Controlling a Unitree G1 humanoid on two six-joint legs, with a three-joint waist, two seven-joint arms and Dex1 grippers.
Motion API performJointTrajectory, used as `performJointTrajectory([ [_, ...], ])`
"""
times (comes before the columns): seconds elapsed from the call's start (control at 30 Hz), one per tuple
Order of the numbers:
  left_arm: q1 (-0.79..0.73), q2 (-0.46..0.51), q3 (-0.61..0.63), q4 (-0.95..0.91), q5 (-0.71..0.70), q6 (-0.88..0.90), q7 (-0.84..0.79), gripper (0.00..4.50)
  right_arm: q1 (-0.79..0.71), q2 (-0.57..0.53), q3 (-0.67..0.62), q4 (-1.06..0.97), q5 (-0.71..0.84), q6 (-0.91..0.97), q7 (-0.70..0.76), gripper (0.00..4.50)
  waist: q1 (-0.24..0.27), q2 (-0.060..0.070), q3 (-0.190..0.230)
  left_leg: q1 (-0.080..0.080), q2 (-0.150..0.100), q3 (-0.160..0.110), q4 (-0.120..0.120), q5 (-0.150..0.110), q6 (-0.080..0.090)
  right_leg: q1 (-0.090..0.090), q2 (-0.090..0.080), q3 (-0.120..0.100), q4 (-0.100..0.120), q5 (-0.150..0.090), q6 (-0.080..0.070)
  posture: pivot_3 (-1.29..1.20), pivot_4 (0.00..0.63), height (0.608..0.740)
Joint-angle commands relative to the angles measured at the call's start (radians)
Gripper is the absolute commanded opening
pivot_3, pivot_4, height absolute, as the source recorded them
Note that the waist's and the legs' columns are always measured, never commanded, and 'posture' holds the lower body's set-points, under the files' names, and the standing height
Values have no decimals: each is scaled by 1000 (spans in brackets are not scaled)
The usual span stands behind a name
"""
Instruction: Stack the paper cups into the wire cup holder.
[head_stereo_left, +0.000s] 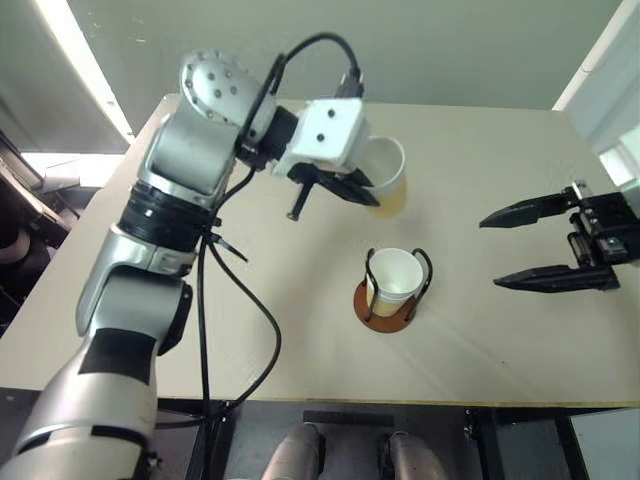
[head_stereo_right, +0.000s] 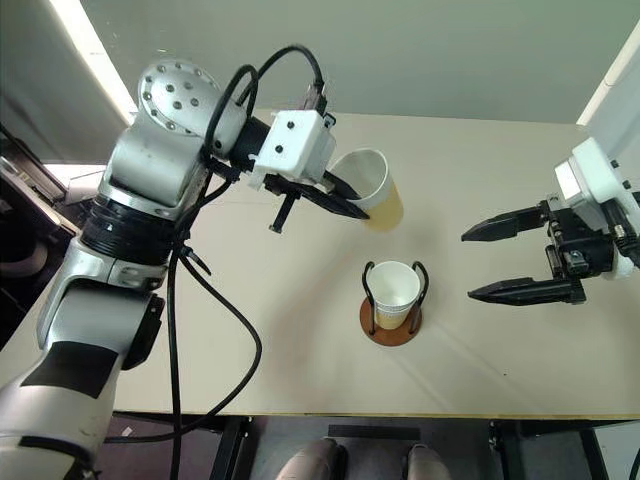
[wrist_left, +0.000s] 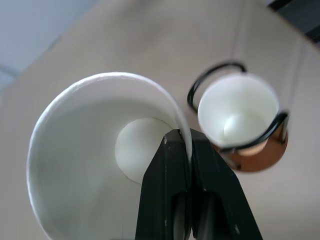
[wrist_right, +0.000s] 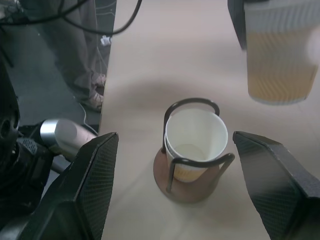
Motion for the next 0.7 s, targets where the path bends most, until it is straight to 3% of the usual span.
performJointTrajectory([
  [0.03,-38,36,-42,-67,-85,48,-33,16,-6,-27,-18,-10,1,-13,13,3805,0,0,0,0,0,0,0,0,0,0,0,0,0,0,0,0,150,740],
  [0.27,-77,107,-177,-125,-226,91,-33,16,-32,-74,6,41,-39,-48,65,3805,1,0,0,0,0,0,1,0,0,1,0,0,-1,0,0,0,150,740],
  [0.7,-112,89,-271,-72,-247,31,-33,16,-222,-57,119,226,-169,-138,119,3805,-1,0,0,0,0,0,1,-1,1,1,0,0,-1,0,1,0,150,740],
])
